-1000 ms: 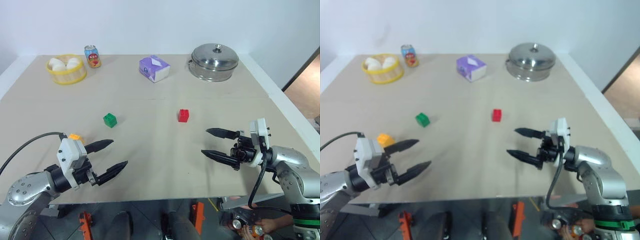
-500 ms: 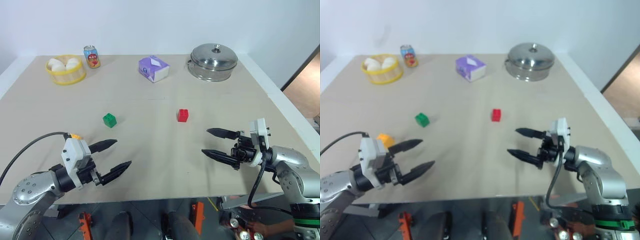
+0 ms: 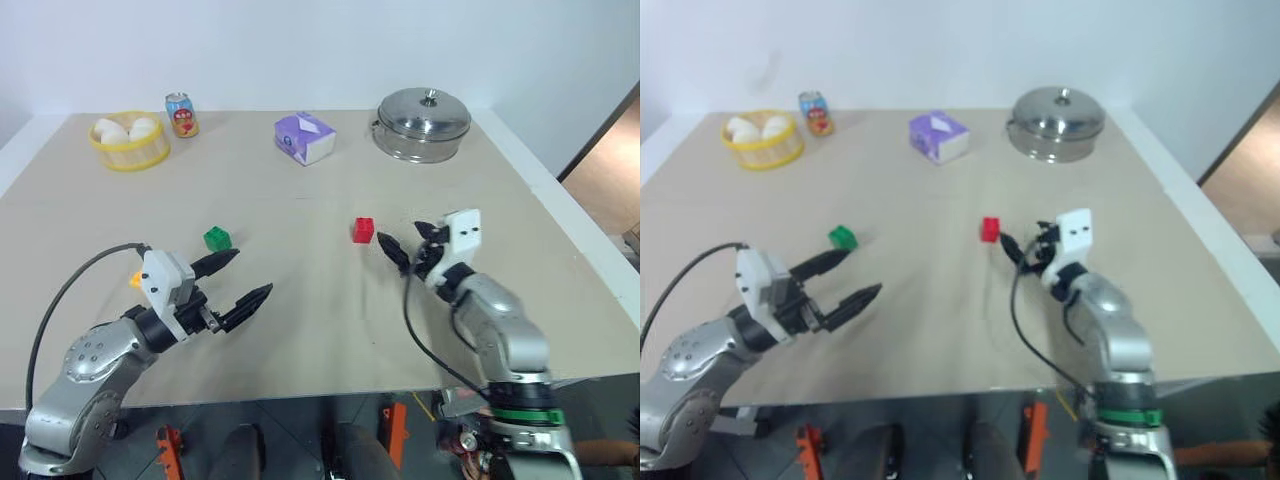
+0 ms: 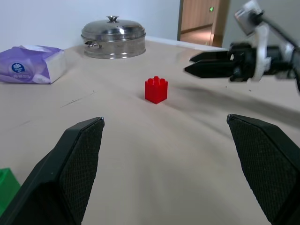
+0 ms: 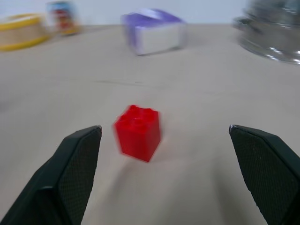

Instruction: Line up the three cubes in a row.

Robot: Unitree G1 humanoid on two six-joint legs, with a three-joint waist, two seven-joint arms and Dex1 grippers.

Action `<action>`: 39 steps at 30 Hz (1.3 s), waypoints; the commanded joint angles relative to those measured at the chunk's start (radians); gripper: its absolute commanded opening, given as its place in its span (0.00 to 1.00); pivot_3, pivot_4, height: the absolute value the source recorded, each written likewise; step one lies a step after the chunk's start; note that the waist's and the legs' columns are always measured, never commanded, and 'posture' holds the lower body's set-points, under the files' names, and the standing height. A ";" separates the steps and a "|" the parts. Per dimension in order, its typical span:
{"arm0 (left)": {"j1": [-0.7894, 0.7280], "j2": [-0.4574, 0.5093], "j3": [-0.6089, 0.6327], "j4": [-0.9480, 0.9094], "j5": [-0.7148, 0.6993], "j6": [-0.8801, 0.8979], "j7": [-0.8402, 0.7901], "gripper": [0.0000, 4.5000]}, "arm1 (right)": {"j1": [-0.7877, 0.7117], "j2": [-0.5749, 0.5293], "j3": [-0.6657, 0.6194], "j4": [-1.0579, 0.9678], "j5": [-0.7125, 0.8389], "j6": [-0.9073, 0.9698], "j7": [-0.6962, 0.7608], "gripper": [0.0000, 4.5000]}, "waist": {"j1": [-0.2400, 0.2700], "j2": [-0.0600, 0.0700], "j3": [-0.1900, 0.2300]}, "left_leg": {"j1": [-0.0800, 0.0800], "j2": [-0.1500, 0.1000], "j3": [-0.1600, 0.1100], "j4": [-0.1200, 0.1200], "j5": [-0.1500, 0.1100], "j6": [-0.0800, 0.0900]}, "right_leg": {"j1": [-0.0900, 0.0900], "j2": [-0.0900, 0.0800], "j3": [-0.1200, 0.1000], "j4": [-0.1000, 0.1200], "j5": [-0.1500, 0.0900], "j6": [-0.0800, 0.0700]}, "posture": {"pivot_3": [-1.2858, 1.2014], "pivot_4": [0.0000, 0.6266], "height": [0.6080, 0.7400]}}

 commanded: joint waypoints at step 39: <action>-0.166 -0.103 -0.081 0.082 0.030 -0.035 -0.035 1.00 | -0.270 0.213 0.053 0.449 -0.170 -0.217 -0.240 0.28 | -0.007 -0.001 -0.001 | 0.002 0.008 0.007 0.000 0.000 0.001 | -0.001 0.014 0.014 0.000 0.004 0.000 | 0.52 0.24 1.00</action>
